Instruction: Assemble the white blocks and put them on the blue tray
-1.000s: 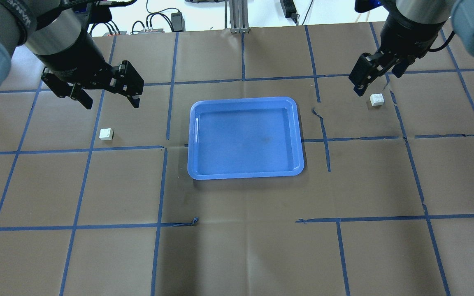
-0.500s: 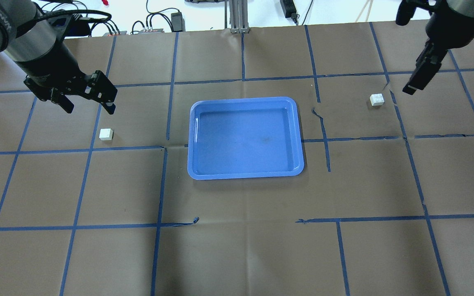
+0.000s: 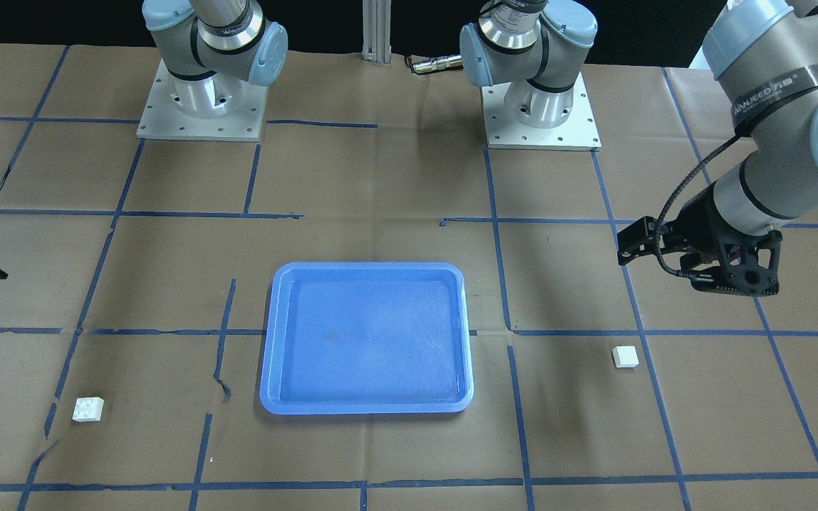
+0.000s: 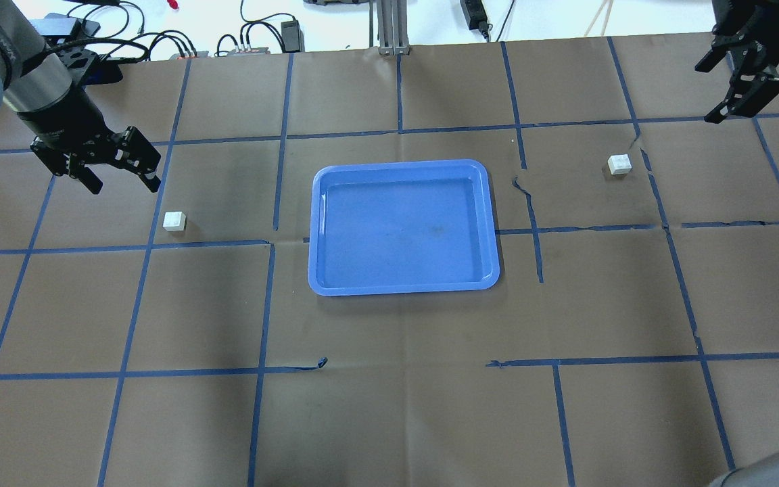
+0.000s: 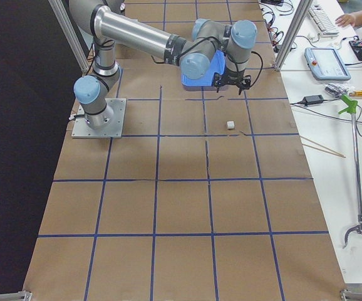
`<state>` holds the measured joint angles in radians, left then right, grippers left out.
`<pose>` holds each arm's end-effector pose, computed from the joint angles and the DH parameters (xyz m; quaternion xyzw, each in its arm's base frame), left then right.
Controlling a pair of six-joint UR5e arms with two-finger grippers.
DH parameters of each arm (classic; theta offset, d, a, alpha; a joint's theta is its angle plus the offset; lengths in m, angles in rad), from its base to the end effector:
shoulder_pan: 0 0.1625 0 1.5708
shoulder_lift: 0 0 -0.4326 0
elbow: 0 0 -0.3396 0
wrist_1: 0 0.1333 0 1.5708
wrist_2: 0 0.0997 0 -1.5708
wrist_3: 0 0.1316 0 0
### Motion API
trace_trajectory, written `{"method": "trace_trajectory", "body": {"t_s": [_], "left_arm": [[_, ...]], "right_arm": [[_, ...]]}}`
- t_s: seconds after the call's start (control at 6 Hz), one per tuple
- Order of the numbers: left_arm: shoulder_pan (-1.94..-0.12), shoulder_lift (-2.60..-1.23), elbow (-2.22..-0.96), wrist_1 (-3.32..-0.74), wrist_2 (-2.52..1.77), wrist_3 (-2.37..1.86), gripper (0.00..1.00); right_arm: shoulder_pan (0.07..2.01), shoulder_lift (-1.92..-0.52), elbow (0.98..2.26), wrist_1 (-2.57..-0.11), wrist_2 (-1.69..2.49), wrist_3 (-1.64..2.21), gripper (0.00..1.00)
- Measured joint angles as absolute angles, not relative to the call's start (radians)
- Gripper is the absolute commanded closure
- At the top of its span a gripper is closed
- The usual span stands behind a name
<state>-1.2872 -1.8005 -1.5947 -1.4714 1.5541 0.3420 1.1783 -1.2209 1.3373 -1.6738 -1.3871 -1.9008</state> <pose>0.0114 -0.5233 0.3532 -0.0285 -0.9966 -0.0707 0.0316 -0.0778 -0.5994 0.3987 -0.6813 0.7262 -0.0808 0.0438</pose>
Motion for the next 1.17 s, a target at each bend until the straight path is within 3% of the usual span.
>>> {"method": "trace_trajectory", "body": {"t_s": [0.33,0.83,1.0,1.17], "left_arm": [[-1.285,-1.913,-1.621,-1.35,1.555,0.337,0.04],[-1.283,-2.008,-1.731,-1.064,1.625,0.331,0.04],[-1.283,-2.031,-1.753,-1.013,1.637,0.33,0.12],[-1.283,-2.051,-1.753,-0.996,1.65,0.33,0.34]], "right_arm": [[1.167,-1.087,1.248,-1.67,-1.321,-2.076,0.0],[1.122,-0.948,1.261,-1.68,-1.179,-2.275,0.0],[1.119,-0.926,1.299,-1.681,-1.161,-2.289,0.0],[1.118,-0.917,1.34,-1.685,-1.154,-2.289,0.0]]}}
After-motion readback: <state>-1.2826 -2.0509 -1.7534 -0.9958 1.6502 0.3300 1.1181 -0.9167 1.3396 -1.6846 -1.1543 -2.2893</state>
